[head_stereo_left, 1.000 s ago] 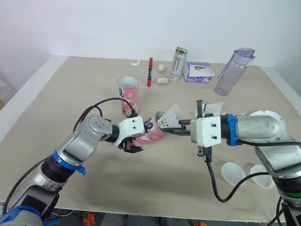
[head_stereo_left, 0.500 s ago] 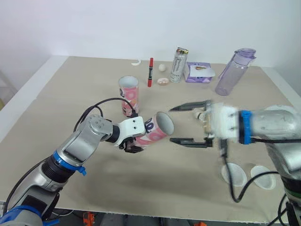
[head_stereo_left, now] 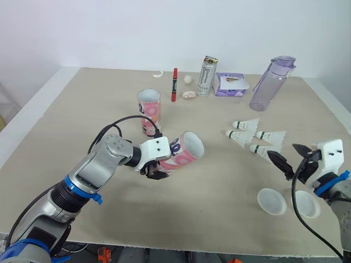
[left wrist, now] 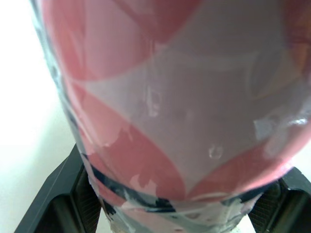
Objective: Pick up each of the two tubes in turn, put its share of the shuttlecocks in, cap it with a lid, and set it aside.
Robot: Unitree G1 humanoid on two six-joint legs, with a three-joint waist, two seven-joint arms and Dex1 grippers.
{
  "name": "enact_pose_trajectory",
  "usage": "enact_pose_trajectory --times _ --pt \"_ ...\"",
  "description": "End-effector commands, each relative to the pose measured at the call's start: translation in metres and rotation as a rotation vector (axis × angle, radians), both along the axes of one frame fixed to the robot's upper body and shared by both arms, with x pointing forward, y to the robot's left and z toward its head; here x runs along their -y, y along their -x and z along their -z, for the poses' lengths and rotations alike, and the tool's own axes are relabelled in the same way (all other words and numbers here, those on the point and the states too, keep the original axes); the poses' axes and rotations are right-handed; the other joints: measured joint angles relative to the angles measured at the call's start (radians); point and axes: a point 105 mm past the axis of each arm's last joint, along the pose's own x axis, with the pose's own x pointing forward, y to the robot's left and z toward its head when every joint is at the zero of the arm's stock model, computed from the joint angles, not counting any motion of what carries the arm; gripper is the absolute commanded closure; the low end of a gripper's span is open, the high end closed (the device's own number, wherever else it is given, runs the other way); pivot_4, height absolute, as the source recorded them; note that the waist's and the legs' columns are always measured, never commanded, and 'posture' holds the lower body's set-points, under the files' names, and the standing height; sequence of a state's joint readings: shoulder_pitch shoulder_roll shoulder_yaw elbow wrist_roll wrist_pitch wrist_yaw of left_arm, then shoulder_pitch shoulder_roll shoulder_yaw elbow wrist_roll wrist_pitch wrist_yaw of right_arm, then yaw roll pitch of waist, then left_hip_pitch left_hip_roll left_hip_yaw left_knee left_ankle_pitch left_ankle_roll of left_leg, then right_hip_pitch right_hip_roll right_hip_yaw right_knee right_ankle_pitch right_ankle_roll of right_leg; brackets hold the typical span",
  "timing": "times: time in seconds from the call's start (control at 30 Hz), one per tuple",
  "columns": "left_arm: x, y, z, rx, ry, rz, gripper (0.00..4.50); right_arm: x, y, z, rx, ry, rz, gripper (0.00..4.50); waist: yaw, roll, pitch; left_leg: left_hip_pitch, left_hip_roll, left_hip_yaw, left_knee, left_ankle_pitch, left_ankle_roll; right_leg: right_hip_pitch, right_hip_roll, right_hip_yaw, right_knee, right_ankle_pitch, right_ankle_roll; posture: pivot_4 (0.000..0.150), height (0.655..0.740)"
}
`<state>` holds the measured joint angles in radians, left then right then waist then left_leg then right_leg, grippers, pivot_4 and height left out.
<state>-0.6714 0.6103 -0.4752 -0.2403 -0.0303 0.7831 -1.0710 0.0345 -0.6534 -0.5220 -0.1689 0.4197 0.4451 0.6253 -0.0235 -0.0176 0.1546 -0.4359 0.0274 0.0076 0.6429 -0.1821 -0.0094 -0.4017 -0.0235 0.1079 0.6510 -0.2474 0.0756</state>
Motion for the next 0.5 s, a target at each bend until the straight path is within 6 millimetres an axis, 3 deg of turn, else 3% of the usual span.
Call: enact_pose_trajectory --times 0.03,0.27,0.5 --pt "-0.001 0.003 0.001 -0.002 -0.005 0.005 1.05 0.006 0.001 -0.004 0.033 -0.003 0.004 0.07 0.0 0.0 0.0 0.0 0.0 0.0 0.0 0.0 0.0 0.0 0.0 0.0 0.0 0.0 0.0 0.15 0.74" --pt "-0.002 0.003 0.001 -0.004 -0.007 -0.001 1.05 -0.01 -0.004 0.018 -0.067 -0.102 -0.115 0.07 0.0 0.0 0.0 0.0 0.0 0.0 0.0 0.0 0.0 0.0 0.0 0.0 0.0 0.0 0.0 0.15 0.74" --pt "-0.002 0.004 0.001 -0.007 -0.007 -0.004 1.05 -0.017 -0.014 0.024 -0.109 -0.13 -0.185 0.07 0.0 0.0 0.0 0.0 0.0 0.0 0.0 0.0 0.0 0.0 0.0 0.001 0.0 0.0 0.0 0.15 0.74"
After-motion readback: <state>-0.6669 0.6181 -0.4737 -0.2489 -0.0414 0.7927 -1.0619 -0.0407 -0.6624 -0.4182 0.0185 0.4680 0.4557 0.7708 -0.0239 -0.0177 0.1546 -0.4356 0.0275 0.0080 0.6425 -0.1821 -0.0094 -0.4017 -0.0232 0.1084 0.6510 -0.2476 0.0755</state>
